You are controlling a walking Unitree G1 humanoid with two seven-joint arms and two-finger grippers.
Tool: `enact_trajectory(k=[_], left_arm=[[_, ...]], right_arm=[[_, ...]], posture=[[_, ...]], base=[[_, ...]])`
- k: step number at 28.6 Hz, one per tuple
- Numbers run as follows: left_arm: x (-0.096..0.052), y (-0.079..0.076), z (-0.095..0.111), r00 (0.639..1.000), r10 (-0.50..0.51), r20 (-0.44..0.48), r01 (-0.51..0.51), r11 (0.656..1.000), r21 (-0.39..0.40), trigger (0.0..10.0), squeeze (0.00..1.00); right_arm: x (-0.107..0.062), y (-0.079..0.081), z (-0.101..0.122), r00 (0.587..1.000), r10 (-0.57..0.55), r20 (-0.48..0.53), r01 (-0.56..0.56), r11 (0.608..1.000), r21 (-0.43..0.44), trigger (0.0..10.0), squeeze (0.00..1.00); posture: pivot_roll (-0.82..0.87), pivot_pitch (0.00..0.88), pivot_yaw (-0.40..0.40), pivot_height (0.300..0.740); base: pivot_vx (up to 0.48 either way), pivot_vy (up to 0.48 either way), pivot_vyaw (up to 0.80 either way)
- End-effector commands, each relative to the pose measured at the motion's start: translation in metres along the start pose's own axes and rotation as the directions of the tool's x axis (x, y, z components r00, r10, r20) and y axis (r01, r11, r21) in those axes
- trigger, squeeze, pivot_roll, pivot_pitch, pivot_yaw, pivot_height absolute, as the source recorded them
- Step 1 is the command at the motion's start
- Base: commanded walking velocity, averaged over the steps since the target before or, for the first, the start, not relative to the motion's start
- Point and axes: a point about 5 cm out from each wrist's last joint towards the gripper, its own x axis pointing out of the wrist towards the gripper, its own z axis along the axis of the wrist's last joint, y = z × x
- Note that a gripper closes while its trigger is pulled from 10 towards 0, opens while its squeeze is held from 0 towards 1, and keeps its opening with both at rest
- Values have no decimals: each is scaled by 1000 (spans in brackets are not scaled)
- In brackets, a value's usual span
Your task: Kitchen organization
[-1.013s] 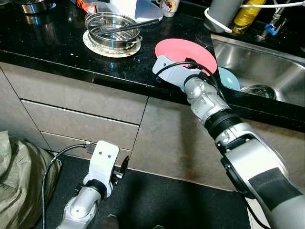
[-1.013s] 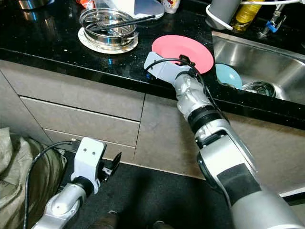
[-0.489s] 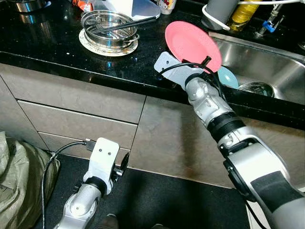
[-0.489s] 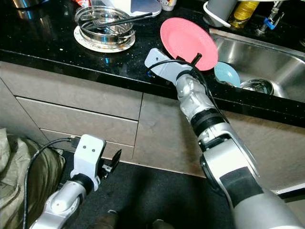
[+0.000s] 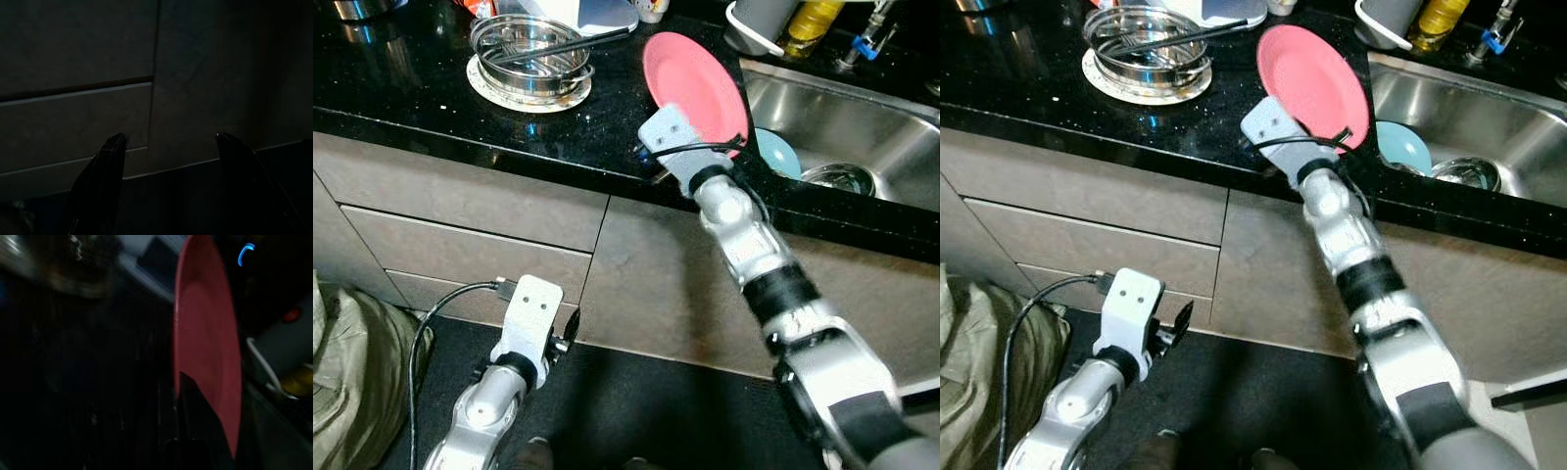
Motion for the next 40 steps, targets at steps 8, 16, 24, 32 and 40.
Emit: enact_trajectory(k=[8,16,24,32,40], left_arm=[[12,-2,-2,999,-21,26,21,1000,-12,10000,0],[16,-3,7,992,-44,115,43,999,11,10000,0],[23,11,42,955,13,296,-27,999,44,10000,0],[24,18,87,898,16,439,-41,998,46,10000,0],[23,11,102,872,-7,489,-18,999,46,10000,0]], right_arm=[[-25,-27,37,960,-91,264,-35,899,437,10000,0],[-36,-47,60,909,-191,371,-80,792,605,10000,0],[-42,-61,58,903,-228,364,-87,732,675,10000,0],[-45,-74,48,909,-278,311,-42,680,732,10000,0],[-46,-79,40,917,-294,271,-13,655,756,10000,0]], posture=[[157,61,-183,740],[156,50,-178,740],[155,39,-187,740],[157,37,-183,740],[155,40,-184,740]], base=[[0,0,0],[0,0,0],[0,0,0],[0,0,0],[242,0,0]])
